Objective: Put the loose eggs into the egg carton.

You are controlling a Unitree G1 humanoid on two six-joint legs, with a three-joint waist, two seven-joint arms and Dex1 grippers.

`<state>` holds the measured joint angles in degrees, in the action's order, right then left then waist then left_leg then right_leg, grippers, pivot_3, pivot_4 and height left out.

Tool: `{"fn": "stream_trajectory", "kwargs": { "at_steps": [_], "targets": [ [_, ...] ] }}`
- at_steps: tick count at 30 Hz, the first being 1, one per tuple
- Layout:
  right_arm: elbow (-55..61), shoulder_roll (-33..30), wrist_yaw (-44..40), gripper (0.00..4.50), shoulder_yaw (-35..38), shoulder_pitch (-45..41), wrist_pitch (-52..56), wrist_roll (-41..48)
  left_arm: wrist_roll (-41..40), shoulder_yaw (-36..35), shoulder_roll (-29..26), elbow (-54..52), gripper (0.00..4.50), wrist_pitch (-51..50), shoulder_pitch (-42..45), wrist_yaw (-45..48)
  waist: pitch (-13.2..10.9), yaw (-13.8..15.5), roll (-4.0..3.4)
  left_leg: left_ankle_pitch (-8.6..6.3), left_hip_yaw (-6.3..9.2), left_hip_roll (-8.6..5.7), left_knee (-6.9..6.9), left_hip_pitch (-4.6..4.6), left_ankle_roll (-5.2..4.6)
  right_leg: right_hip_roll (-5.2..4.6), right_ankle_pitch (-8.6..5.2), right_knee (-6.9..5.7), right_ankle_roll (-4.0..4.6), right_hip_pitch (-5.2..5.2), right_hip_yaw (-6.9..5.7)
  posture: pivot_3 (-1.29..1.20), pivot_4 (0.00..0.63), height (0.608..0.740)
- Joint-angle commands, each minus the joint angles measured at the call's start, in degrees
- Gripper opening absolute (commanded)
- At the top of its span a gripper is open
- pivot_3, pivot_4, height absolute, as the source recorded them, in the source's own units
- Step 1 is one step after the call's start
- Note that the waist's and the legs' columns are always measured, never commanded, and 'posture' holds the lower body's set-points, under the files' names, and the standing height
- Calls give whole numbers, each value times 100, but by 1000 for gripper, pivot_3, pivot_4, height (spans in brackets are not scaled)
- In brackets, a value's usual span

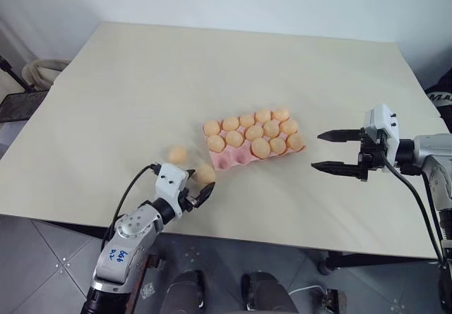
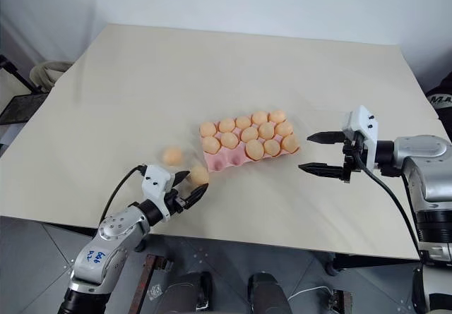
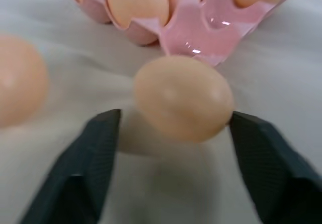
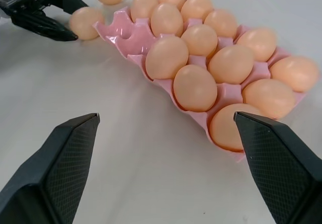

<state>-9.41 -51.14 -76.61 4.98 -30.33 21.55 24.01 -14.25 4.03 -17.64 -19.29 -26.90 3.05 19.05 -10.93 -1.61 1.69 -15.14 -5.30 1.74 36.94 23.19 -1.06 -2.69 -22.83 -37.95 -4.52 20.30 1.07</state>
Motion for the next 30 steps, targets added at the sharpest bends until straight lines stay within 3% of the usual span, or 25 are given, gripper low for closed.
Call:
{"fn": "stream_trajectory", "kwargs": {
  "at_steps": [1, 7, 19, 22, 30],
  "targets": [
    [219, -110, 99, 4500, 260, 52, 30, 112, 84, 98, 79, 72, 2239, 306, 161, 117, 0, 0, 0, 0, 0, 0, 0, 0, 0, 0, 0, 0, 0, 0, 0, 0, 150, 740],
    [254, -116, 184, 4500, 284, 109, 35, 102, 113, 82, 119, 261, 293, 609, 264, 290, 0, -4, 0, -1, 0, 0, 0, 0, 1, 0, 0, 1, 0, -1, -1, 0, 150, 740],
    [181, -103, 262, 4500, 241, 115, -22, 49, -36, -202, -188, 52, 293, 425, 151, 612, 0, -4, -1, 0, 1, 0, 1, 0, 2, 0, 0, 0, -1, -1, -3, 0, 150, 740],
    [139, -103, 270, 4500, 217, 75, -24, 22, -127, -318, -265, -247, 878, 97, 88, 510, 0, -4, -1, -1, 1, 0, 2, 0, 2, 0, 0, 0, 0, -1, -3, 0, 150, 740],
    [-89, -9, 237, 4500, 51, -122, -104, -108, -100, -582, -271, -781, 3328, -294, 107, 175, 0, -7, -2, -1, 3, 1, 2, 0, 2, 0, 0, -1, 0, -2, -3, 0, 150, 740]
  ]
}}
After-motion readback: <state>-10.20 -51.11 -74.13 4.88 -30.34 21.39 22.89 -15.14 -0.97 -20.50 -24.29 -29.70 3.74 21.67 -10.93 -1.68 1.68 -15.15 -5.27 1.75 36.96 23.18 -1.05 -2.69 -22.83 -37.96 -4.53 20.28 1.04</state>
